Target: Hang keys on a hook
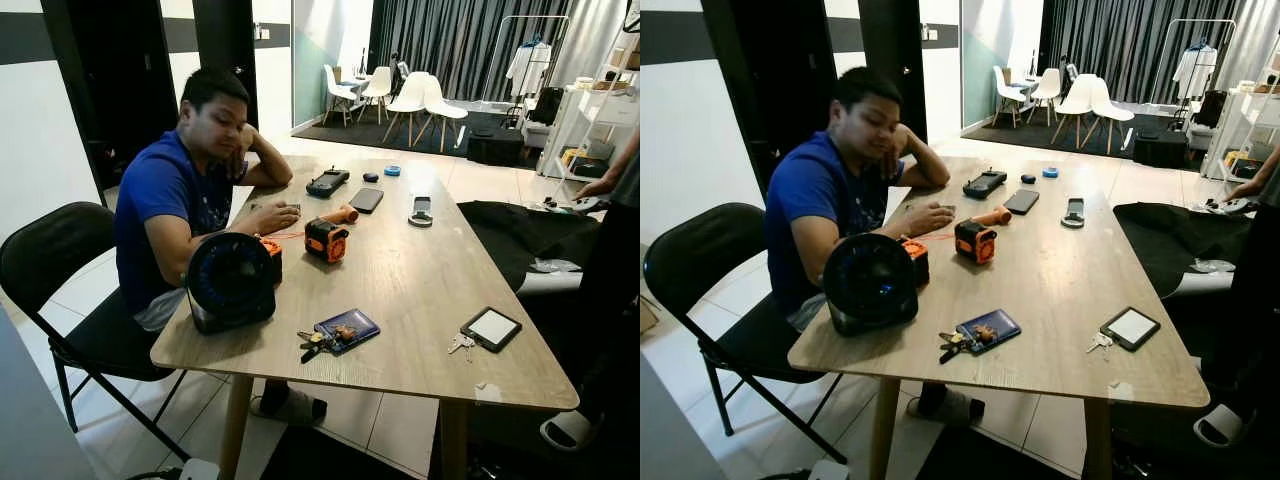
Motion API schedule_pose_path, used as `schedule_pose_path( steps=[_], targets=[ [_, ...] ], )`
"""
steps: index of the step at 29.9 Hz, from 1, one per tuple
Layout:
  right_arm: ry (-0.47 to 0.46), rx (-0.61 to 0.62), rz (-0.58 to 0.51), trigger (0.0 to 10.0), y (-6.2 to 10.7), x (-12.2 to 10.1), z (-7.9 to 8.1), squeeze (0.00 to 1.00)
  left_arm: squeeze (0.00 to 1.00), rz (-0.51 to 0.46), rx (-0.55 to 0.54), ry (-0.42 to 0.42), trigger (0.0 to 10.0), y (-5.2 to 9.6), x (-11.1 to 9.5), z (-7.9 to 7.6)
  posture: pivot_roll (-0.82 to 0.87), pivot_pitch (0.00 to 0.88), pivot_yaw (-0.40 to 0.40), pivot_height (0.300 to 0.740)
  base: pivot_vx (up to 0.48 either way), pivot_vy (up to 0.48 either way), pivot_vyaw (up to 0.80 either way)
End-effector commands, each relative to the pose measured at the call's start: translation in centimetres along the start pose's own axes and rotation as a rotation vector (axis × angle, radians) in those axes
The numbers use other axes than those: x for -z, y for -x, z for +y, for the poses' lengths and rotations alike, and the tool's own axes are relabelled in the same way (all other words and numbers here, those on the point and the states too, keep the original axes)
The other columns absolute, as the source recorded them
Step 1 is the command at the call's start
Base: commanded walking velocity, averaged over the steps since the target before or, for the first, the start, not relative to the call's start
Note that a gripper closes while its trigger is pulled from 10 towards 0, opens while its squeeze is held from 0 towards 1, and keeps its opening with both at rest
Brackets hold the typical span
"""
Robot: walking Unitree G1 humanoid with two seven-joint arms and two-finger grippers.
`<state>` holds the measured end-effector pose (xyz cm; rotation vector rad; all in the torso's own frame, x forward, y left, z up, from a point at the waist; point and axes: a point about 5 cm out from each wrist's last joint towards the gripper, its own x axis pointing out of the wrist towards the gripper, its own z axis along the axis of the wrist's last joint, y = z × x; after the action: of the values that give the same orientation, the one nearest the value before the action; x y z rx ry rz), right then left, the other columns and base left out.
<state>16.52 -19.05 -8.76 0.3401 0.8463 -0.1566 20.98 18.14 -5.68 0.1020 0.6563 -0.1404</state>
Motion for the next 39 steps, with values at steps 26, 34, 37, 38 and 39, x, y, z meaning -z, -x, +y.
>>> schedule_pose_path(
  steps=[26, 34, 37, 38, 39],
  targets=[
    [0.005, -0.011, 0.009, 10.0, -0.12, 0.01, 0.39, 0.00, 0.00, 0.015, -0.027, 0.014, 10.0, 0.54, 1.06, 0.10, 0.09, 0.020, -0.009, 0.740, 0.000, 0.000, 0.00],
    [0.000, -0.012, 0.016, 10.0, -0.05, 0.34, 0.48, 0.00, 0.00, 0.017, -0.027, 0.011, 10.0, 0.64, 1.18, 0.26, 0.09, 0.024, -0.005, 0.740, 0.000, 0.000, 0.00],
    [-0.003, -0.014, 0.016, 10.0, -0.03, 0.42, 0.52, 0.00, 0.00, 0.019, -0.027, 0.010, 10.0, 0.70, 1.27, 0.30, 0.09, 0.025, -0.005, 0.740, 0.000, 0.000, 0.00],
    [-0.004, -0.014, 0.016, 10.0, -0.03, 0.42, 0.52, 0.00, 0.00, 0.019, -0.026, 0.010, 10.0, 0.71, 1.29, 0.30, 0.09, 0.025, -0.005, 0.740, 0.000, 0.000, 0.00],
    [-0.004, -0.015, 0.016, 10.0, -0.04, 0.40, 0.52, 0.00, 0.00, 0.018, -0.026, 0.011, 10.0, 0.73, 1.30, 0.31, 0.09, 0.026, -0.006, 0.740, 0.000, 0.000, 0.00]
  ],
)
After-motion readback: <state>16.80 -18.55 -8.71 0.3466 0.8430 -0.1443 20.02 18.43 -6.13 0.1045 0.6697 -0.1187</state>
